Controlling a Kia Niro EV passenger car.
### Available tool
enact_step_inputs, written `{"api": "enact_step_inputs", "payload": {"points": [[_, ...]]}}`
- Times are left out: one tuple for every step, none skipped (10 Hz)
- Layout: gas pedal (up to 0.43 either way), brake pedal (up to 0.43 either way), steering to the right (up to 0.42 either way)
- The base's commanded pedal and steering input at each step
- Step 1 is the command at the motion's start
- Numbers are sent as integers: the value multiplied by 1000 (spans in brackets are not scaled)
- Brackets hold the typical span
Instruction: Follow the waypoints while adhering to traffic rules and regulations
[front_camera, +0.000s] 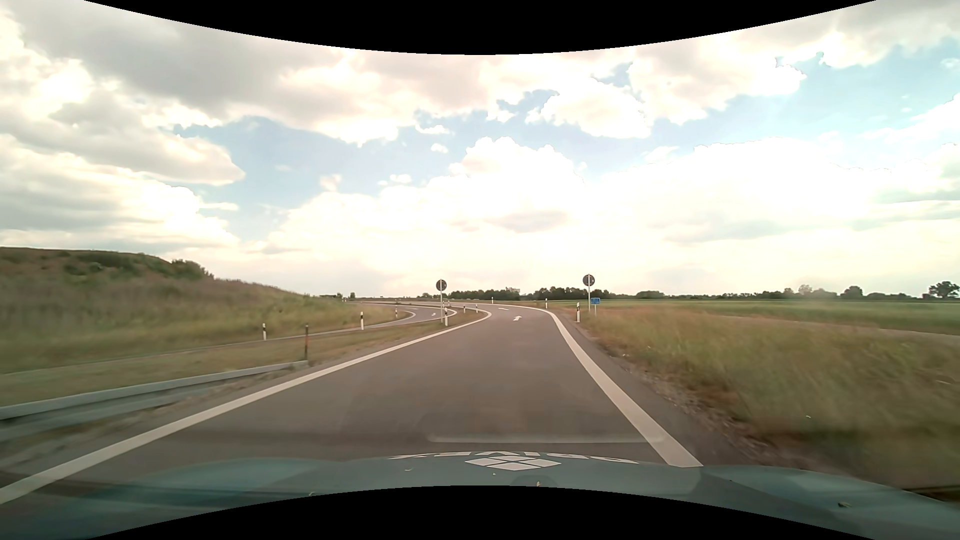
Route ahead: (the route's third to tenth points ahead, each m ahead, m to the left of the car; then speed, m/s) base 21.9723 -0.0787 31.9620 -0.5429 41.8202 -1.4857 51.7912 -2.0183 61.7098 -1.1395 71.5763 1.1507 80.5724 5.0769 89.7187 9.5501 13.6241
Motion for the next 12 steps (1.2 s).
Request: {"api": "enact_step_inputs", "payload": {"points": [[228,0,47],[228,0,42],[228,0,37],[228,0,31],[228,0,28],[228,0,25],[220,0,22],[220,0,20],[220,0,18],[197,0,15],[189,0,14],[177,0,13]]}}
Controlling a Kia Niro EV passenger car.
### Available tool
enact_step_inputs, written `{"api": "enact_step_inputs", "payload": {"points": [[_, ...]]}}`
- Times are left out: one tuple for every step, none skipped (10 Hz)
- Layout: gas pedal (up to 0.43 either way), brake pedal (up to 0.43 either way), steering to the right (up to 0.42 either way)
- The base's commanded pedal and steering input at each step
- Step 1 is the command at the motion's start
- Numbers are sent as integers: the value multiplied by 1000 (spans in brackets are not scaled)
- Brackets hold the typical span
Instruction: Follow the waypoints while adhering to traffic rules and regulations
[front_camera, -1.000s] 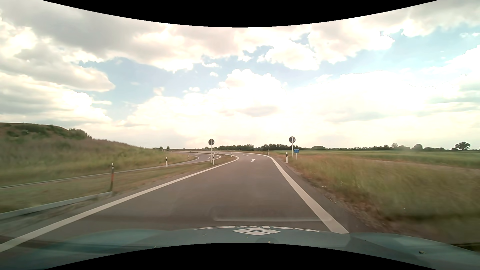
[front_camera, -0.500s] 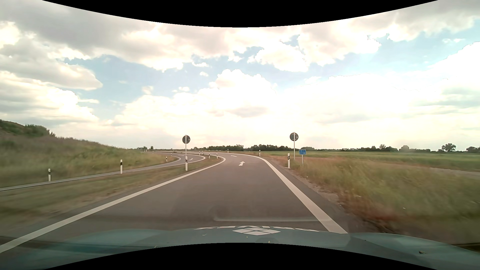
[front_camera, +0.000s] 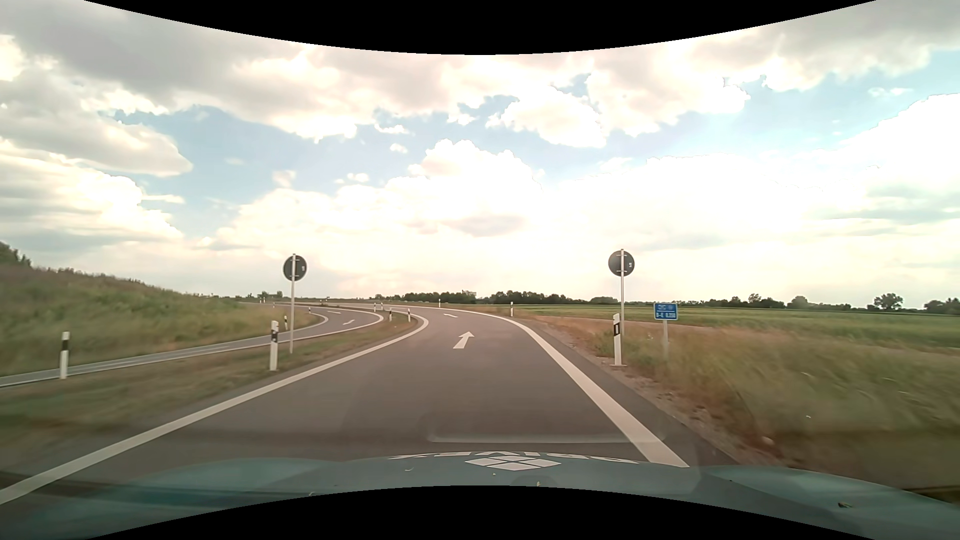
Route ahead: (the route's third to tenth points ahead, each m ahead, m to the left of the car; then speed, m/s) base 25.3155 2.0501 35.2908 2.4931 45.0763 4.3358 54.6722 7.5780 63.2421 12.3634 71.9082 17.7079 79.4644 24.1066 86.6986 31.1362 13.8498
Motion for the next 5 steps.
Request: {"api": "enact_step_inputs", "payload": {"points": [[169,0,9],[169,0,4],[169,0,0],[169,0,-4],[169,0,-8]]}}
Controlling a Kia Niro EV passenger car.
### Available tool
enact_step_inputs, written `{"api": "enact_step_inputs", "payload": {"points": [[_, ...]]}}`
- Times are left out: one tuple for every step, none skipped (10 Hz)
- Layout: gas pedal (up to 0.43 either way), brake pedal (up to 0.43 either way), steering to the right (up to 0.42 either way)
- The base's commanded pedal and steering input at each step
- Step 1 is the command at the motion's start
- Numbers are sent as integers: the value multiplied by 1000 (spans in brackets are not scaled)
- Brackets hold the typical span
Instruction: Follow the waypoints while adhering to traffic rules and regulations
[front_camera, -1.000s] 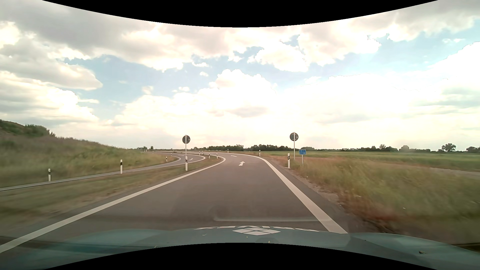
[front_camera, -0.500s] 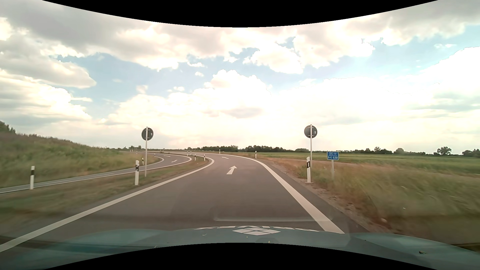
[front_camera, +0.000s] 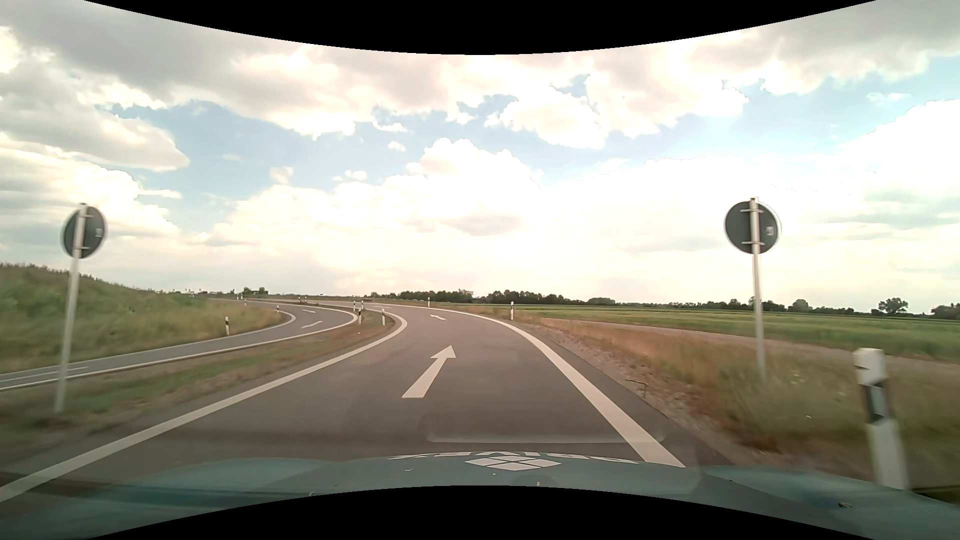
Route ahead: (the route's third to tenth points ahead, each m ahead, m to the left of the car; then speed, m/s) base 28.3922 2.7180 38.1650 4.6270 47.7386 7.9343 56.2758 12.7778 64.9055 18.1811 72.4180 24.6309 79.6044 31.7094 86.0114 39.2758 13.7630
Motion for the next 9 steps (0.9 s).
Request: {"api": "enact_step_inputs", "payload": {"points": [[169,0,-13],[169,0,-16],[177,0,-20],[177,0,-23],[177,0,-24],[177,0,-24],[189,0,-25],[189,0,-28],[189,0,-32]]}}
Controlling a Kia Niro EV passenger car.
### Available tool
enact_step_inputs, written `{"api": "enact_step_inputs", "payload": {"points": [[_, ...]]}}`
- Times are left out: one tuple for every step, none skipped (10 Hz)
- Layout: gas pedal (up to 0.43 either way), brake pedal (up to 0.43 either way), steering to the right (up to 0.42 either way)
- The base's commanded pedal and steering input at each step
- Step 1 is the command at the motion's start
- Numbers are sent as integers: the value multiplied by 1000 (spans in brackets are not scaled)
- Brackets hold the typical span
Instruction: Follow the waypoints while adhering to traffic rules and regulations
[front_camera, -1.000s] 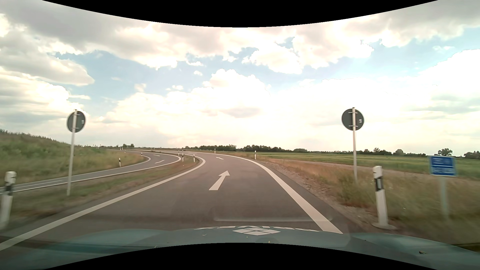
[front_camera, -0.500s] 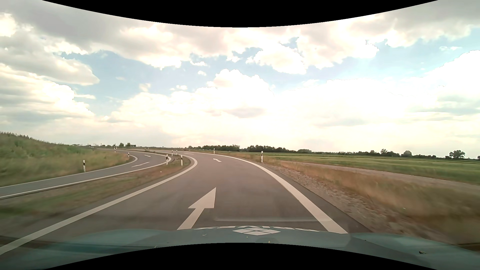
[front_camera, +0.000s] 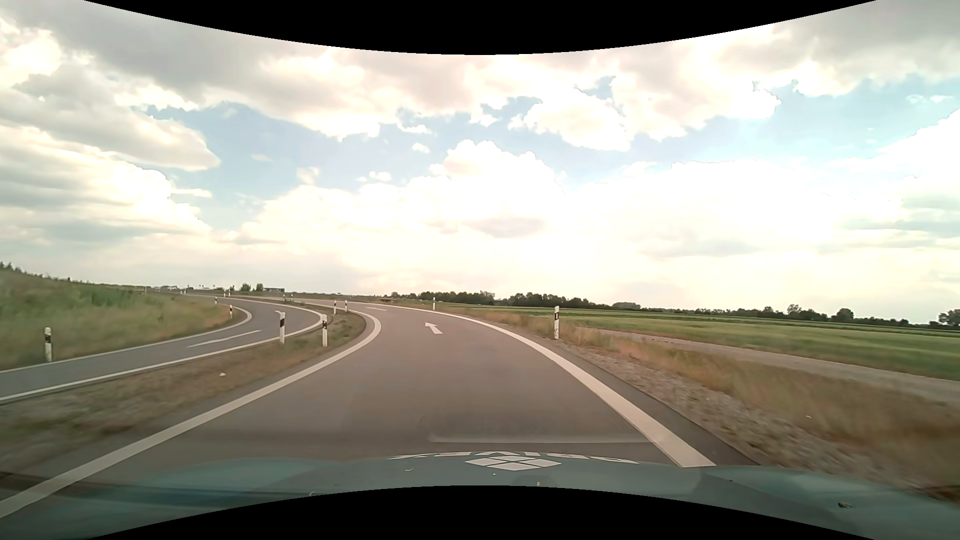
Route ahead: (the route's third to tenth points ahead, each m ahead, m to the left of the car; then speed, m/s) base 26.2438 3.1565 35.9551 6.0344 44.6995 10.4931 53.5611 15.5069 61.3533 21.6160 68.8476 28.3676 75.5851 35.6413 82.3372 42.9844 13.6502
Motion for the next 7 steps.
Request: {"api": "enact_step_inputs", "payload": {"points": [[189,0,-36],[189,0,-39],[189,0,-40],[189,0,-41],[189,0,-44],[189,0,-47],[189,0,-50]]}}
